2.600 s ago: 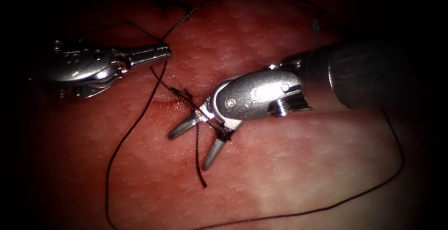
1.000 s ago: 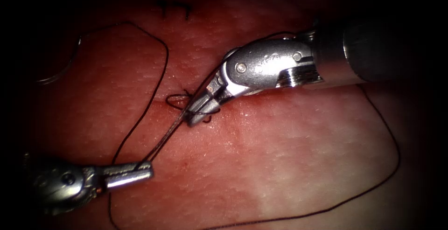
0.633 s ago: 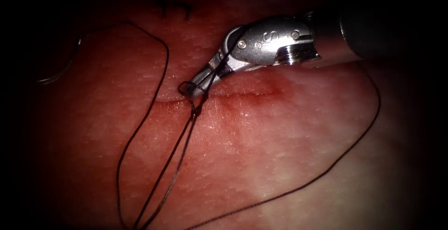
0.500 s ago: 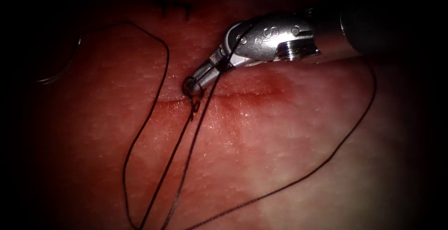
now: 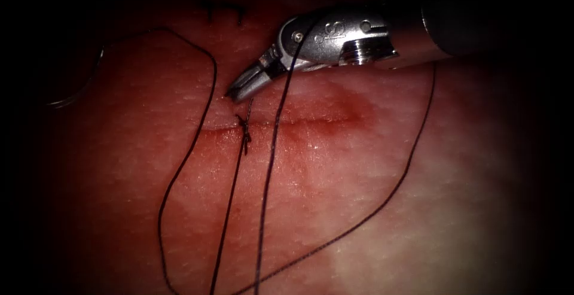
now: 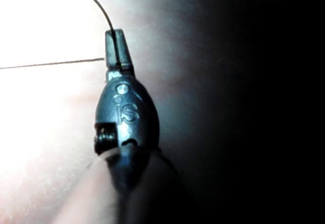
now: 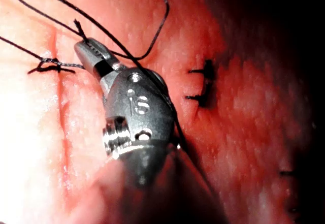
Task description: Wound Closure
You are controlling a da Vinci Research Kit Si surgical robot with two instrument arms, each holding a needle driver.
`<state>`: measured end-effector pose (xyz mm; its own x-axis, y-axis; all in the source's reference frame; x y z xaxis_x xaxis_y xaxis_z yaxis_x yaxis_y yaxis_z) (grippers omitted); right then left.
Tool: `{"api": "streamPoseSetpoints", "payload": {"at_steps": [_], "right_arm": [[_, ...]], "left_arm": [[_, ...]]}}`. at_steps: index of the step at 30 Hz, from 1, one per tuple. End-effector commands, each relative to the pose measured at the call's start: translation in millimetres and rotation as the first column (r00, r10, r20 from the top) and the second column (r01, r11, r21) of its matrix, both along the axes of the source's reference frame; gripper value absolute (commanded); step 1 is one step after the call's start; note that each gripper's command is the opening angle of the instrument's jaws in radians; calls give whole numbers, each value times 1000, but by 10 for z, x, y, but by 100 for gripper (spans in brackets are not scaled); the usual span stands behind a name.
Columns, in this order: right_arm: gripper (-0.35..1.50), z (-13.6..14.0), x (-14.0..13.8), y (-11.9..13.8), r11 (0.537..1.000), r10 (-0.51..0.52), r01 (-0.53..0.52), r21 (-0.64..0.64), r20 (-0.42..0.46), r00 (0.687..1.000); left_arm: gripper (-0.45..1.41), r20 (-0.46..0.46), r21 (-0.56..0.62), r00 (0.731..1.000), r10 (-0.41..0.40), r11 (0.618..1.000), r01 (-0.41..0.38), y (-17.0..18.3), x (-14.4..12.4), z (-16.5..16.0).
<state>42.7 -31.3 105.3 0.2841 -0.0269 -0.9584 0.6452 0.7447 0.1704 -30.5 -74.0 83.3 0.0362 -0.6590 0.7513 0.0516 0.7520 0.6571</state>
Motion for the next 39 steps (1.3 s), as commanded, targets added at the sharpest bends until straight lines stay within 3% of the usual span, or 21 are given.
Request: {"api": "streamPoseSetpoints", "payload": {"at_steps": [1,11,17,24,36,37,38,39], "right_arm": [[-35,7,10,3,1000,9,-9,-5,3,1000],[-35,20,15,-2,999,37,-36,-33,21,999],[-35,34,11,9,994,101,-97,-59,64,993],[-35,42,4,18,988,141,-134,-81,91,986],[-35,41,7,6,990,129,-123,-68,80,988],[-13,37,6,5,987,153,-147,-62,101,983],[54,33,5,4,980,195,-188,-71,111,974],[83,30,3,4,974,225,-218,-69,119,967]], "left_arm": [[-45,-3,11,1000,11,1000,-11,-17,-4,3],[-45,7,45,999,52,998,-52,-52,-19,13],[-45,16,59,998,67,996,-68,-64,-27,25],[-45,25,62,997,78,995,-80,-66,-25,25],[-45,29,68,996,80,994,-82,-60,-25,18],[-45,32,80,997,76,994,-79,-47,-23,7],[-45,34,83,997,74,994,-77,-38,-21,0],[-45,36,79,997,74,994,-77,-30,-20,-6]]}}
